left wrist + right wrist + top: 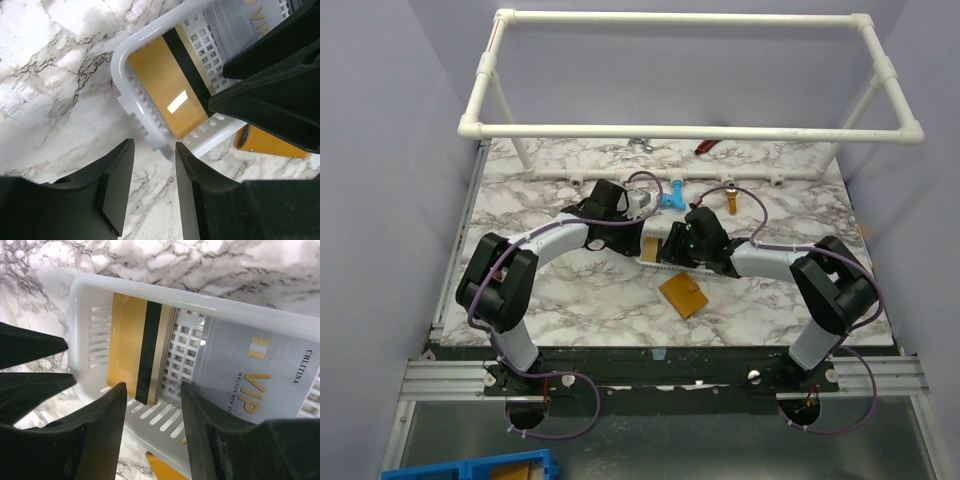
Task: Put the credit cards into the card holder
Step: Pick up the credit card from the storage box.
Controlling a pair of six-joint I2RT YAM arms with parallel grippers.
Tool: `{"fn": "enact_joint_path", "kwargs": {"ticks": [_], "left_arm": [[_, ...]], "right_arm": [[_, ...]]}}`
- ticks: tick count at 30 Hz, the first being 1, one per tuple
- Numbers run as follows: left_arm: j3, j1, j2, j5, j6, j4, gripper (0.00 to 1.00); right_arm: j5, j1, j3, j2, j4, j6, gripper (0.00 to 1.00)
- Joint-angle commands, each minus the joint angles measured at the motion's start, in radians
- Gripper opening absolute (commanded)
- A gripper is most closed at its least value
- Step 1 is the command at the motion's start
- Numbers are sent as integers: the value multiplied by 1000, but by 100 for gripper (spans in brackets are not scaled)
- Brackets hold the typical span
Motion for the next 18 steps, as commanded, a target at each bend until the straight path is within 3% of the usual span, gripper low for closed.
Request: {"fn": "enact_joint_path", "kwargs": {"ticks": [1, 10, 18], "left_arm": [[-11, 0, -71, 55, 14, -39, 42], [49, 2, -18, 61, -32, -12, 47], [85, -1, 56, 50, -48, 8, 45]], "right_arm": [[10, -9, -45, -60, -62, -17, 51], [-25, -8, 47, -33, -81, -34, 52], [13, -8, 94, 40, -104, -39, 63]]}}
